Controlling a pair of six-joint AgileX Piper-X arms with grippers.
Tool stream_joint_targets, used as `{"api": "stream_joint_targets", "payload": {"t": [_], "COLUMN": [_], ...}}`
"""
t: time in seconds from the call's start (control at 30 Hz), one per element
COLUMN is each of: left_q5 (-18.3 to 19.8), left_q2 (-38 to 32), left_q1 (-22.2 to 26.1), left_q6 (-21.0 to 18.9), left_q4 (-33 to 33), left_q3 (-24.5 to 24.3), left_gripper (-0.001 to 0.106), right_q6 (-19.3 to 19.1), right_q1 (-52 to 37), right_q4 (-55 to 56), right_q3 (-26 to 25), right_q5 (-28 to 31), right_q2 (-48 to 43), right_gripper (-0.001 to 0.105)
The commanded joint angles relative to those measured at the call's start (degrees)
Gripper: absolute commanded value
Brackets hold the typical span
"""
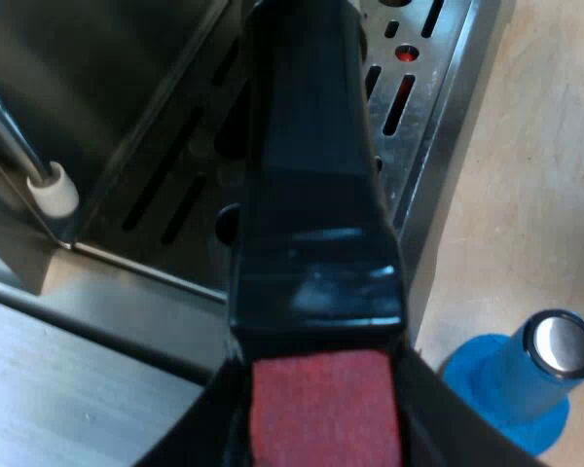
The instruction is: Put the handle in the coffee machine
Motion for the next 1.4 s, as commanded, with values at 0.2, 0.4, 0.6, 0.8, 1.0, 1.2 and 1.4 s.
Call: {"api": "stream_joint_targets", "payload": {"t": [0.2, 0.4, 0.6, 0.8, 1.0, 1.2, 1.4], "left_q5": [3.6, 2.5, 1.4, 0.7, 0.7, 0.2, 0.2], "left_q2": [-0.2, -0.2, -0.2, -0.2, -0.2, 1.4, 2.6], "left_q1": [-2.7, -2.6, -2.6, -2.6, -2.6, -2.6, -2.6], "left_q6": [-1.8, -1.8, -2.3, -3.1, -3.1, -5.0, -5.2], "left_q4": [-2.8, -3.1, -3.1, -2.3, 0.3, 0.4, 0.4], "left_q3": [-0.7, -0.7, -0.7, -0.9, -3.5, -4.5, -4.5], "left_gripper": [0.0, 0.0, 0.0, 0.0, 0.0, 0.0, 0.0], "right_q6": [-0.9, -0.9, -0.9, -0.9, -0.9, -0.9, -0.9], "right_q1": [-0.3, -0.3, -0.3, -0.3, -0.3, -0.3, -0.3], "right_q4": [0.0, 0.0, 0.0, 0.0, 0.0, 0.0, 0.0], "right_q3": [-0.1, -0.1, -0.1, -0.1, -0.1, -0.1, -0.1], "right_q5": [0.3, 0.3, 0.3, 0.3, 0.3, 0.3, 0.3], "right_q2": [-0.3, -0.3, -0.3, -0.3, -0.3, -0.3, -0.3], "right_gripper": [0.07, 0.07, 0.07, 0.07, 0.07, 0.07, 0.07]}}
